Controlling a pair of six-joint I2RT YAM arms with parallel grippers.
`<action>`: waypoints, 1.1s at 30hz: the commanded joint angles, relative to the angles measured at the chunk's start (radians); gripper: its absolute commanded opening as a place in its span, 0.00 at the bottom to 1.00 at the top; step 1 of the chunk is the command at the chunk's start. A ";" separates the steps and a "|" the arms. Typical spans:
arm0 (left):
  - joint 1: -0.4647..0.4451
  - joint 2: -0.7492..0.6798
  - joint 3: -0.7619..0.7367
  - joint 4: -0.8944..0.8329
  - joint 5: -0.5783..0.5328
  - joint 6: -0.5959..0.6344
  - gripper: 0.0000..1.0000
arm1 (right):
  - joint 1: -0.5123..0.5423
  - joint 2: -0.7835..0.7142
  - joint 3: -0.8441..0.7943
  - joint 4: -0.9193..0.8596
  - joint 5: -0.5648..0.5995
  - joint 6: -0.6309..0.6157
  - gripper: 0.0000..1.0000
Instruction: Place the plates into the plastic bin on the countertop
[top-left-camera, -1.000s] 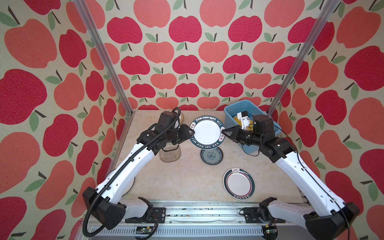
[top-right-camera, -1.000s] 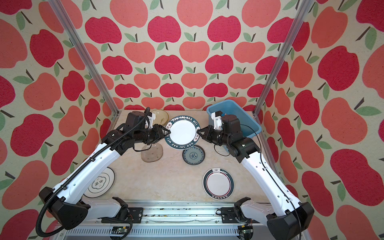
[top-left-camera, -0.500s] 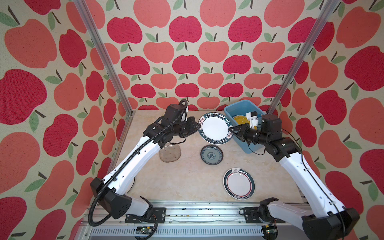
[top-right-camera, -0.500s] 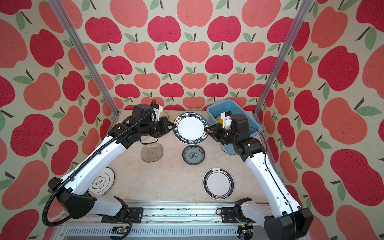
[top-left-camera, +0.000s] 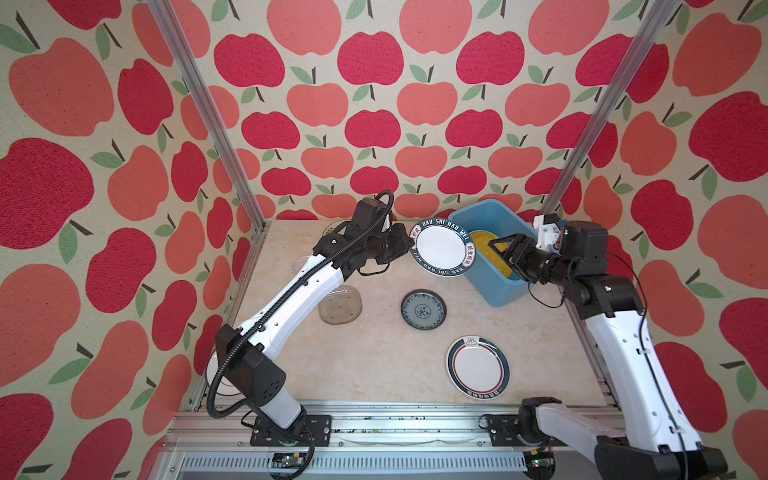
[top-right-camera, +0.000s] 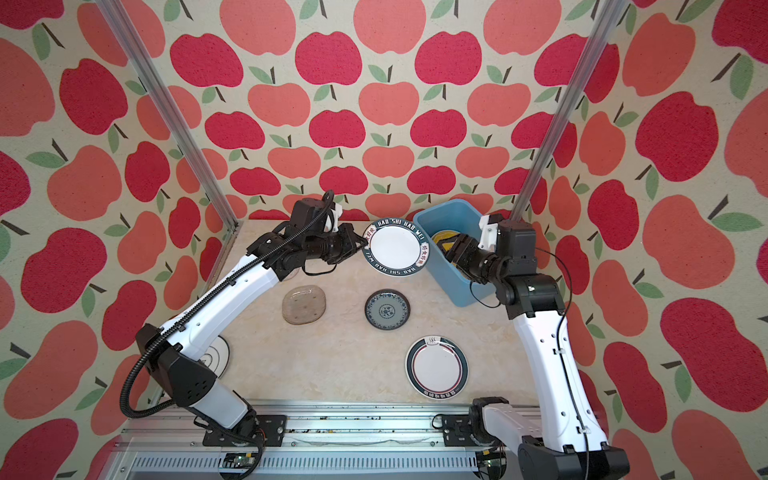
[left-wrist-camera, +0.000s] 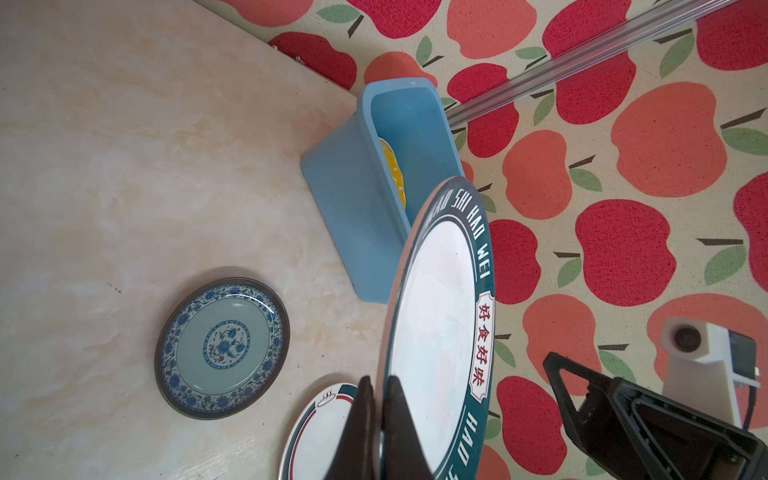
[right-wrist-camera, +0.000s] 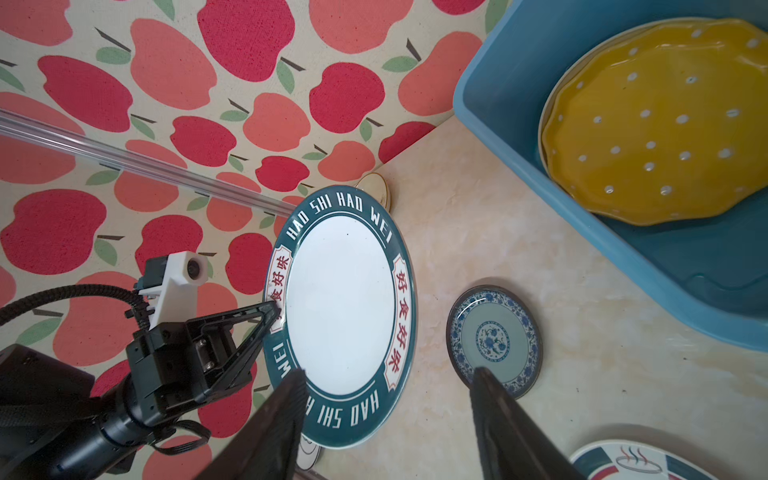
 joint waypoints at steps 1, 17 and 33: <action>-0.004 0.050 0.098 0.043 0.011 0.011 0.00 | -0.034 -0.013 0.009 -0.102 0.025 -0.057 0.67; -0.024 0.231 0.261 0.142 0.062 -0.105 0.00 | -0.129 0.026 -0.177 0.258 -0.218 0.227 0.70; -0.063 0.291 0.284 0.140 0.077 -0.151 0.00 | -0.128 0.122 -0.340 0.638 -0.250 0.374 0.43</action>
